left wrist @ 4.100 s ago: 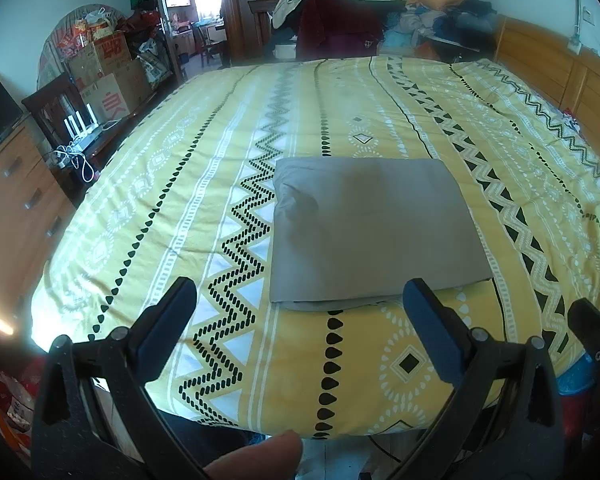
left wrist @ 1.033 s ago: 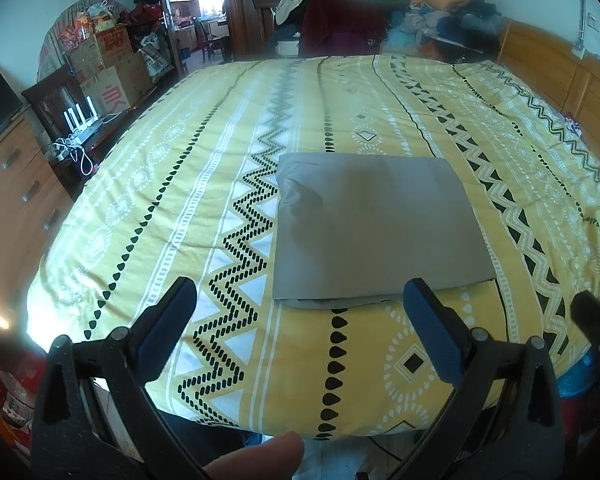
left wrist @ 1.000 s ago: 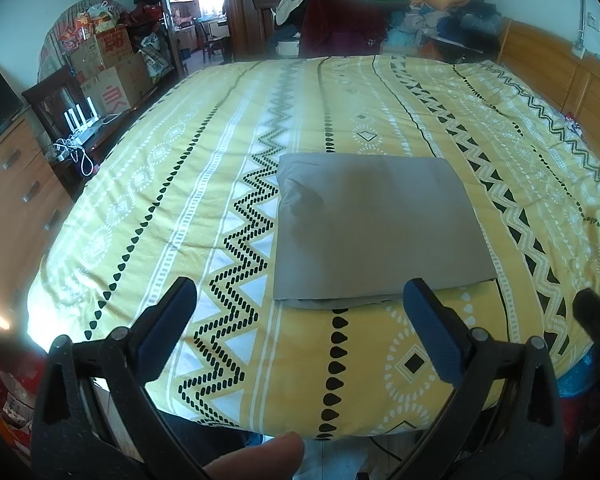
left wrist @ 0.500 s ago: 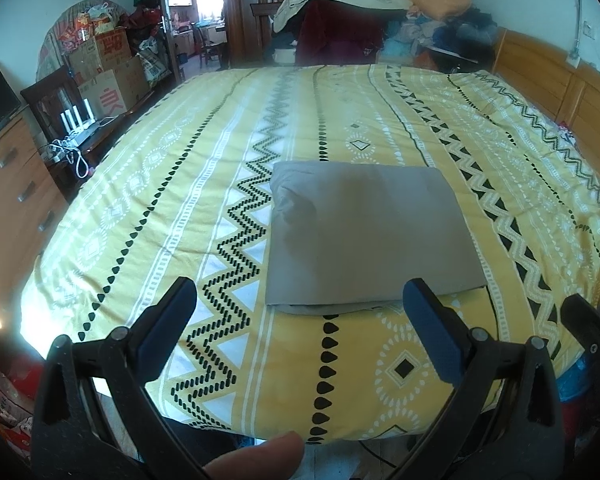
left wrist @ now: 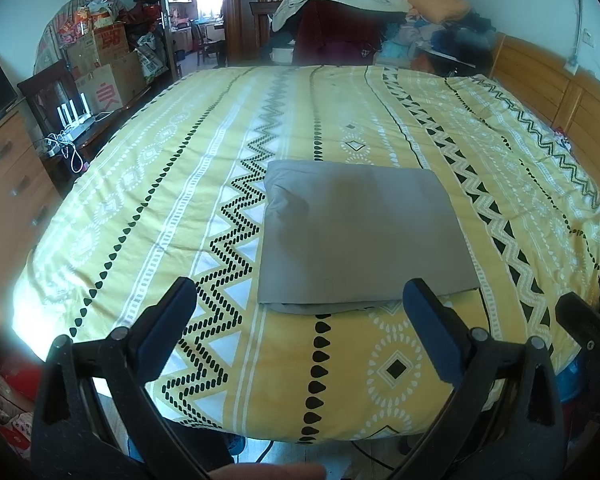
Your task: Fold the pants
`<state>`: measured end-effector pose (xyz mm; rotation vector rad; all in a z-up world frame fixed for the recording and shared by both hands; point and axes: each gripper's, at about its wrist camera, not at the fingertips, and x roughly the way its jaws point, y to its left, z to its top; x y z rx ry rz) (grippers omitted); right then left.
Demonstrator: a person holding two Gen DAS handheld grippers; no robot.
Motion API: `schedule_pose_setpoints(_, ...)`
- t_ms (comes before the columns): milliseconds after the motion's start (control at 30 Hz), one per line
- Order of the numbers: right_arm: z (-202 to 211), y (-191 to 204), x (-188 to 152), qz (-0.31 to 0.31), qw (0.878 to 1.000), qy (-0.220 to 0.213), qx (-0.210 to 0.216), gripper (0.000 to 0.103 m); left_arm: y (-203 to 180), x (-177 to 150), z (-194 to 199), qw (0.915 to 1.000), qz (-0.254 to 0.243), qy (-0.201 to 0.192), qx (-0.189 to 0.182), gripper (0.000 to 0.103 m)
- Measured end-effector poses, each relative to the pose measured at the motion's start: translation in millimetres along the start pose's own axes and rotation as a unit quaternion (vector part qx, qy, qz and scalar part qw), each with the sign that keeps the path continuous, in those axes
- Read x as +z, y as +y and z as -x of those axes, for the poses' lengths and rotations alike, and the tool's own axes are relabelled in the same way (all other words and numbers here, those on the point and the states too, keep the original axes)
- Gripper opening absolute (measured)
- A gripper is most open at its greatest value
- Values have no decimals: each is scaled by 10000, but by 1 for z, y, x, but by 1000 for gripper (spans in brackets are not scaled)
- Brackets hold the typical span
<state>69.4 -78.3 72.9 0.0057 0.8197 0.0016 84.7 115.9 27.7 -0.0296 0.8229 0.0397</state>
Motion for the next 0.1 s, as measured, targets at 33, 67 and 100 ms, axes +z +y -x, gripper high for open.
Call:
schedule_pose_setpoints(33, 0, -1, 0, -11, 10000, -2, 4, 103, 1, 0, 0, 10000, 2, -16, -3, 103)
schedule_pose_setpoints(67, 0, -1, 1, -9, 10000, -9, -3, 103, 0, 0, 1, 10000, -2, -43, 8, 103)
schedule_pose_setpoints(100, 0, -1, 1, 6, 10000, -12, 12, 103, 0, 0, 1, 10000, 0, -50, -2, 103)
